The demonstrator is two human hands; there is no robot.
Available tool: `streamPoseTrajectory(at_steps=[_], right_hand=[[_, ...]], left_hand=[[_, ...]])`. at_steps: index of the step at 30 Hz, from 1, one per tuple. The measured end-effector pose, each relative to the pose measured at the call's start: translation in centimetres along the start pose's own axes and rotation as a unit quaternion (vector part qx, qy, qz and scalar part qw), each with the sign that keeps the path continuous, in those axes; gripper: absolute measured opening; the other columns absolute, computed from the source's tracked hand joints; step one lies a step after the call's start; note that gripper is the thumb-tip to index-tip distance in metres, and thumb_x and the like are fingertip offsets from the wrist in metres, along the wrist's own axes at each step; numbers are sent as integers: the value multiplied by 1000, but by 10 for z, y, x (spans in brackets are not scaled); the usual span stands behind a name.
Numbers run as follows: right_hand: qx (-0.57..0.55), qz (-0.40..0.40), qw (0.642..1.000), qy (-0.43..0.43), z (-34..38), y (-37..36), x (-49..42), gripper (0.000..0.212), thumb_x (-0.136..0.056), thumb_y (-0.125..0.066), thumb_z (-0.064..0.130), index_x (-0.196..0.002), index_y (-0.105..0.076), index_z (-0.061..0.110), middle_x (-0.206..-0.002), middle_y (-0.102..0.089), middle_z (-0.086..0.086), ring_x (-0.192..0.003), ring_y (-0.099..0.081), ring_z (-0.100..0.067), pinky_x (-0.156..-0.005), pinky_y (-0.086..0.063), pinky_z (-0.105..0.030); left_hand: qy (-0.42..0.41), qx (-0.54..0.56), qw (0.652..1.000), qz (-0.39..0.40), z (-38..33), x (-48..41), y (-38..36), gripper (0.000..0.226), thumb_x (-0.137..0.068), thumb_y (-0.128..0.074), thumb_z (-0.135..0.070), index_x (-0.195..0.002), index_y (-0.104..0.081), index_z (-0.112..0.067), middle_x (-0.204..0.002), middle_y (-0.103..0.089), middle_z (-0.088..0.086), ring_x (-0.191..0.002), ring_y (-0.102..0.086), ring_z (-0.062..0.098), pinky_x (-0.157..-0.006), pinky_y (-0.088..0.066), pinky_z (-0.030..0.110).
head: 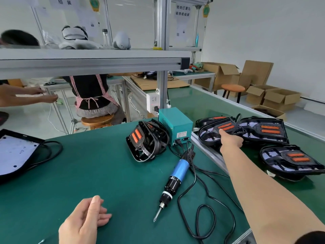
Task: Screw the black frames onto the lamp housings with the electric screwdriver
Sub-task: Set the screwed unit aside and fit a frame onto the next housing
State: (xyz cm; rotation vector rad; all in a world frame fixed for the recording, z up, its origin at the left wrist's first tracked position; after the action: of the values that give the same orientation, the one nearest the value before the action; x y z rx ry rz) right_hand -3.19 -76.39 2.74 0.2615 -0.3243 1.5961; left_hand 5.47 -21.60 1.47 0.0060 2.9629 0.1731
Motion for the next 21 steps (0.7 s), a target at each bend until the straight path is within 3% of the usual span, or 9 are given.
streamPoseTrajectory(at_steps=[6, 9, 13, 18, 21], right_hand=[[-60, -14, 998, 1, -6, 15, 10, 100, -75, -89, 36, -150, -29, 7, -154, -34, -13, -132, -49, -35, -108, -46, -51], [-81, -31, 996, 16, -9, 27, 20, 102, -79, -85, 37, -155, -24, 9, -157, -31, -11, -135, -47, -33, -112, -43, -45], [-92, -49, 993, 48, -13, 38, 42, 93, -89, -77, 29, -158, -18, 9, -159, -25, -10, -134, -50, -32, -110, -46, -44], [-76, -39, 976, 198, 7, 36, 103, 62, -90, -70, 14, -144, -41, 2, -146, -37, -15, -124, -50, -24, -109, -42, -33], [1, 62, 951, 304, 21, 1, 154, 47, -91, -68, 19, -133, -52, 4, -135, -44, -11, -111, -46, -9, -105, -44, -37]], left_hand=[[15, -5, 1000, 2, 3, -3, 0, 27, -100, -59, -21, -79, -72, -10, -65, -71, 8, -58, -74, 22, -52, -57, 40], [31, -1, 1000, -4, 4, -2, 1, 27, -99, -60, -21, -78, -72, -10, -65, -71, 6, -60, -74, 23, -66, -59, 36], [34, 2, 999, 0, -1, 0, 1, 29, -100, -58, -25, -78, -71, -11, -68, -72, 5, -59, -74, 20, -59, -59, 32], [41, -5, 999, 4, -4, 2, 0, 30, -100, -57, -25, -77, -69, -11, -68, -71, 3, -60, -73, 18, -68, -57, 37], [46, -6, 999, 2, -5, 3, 0, 30, -101, -56, -26, -77, -69, -12, -69, -71, 2, -60, -73, 16, -68, -57, 35]])
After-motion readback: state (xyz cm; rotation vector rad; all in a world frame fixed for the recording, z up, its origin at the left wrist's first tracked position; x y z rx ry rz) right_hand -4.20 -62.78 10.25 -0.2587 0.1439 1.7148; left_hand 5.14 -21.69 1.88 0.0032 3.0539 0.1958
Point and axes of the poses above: each hand's wrist, its own x-axis away from the middle knuckle, its own y-axis out of the back of the hand, z = x × y, the point moved 9 cm from there along -x, towards the middle knuckle
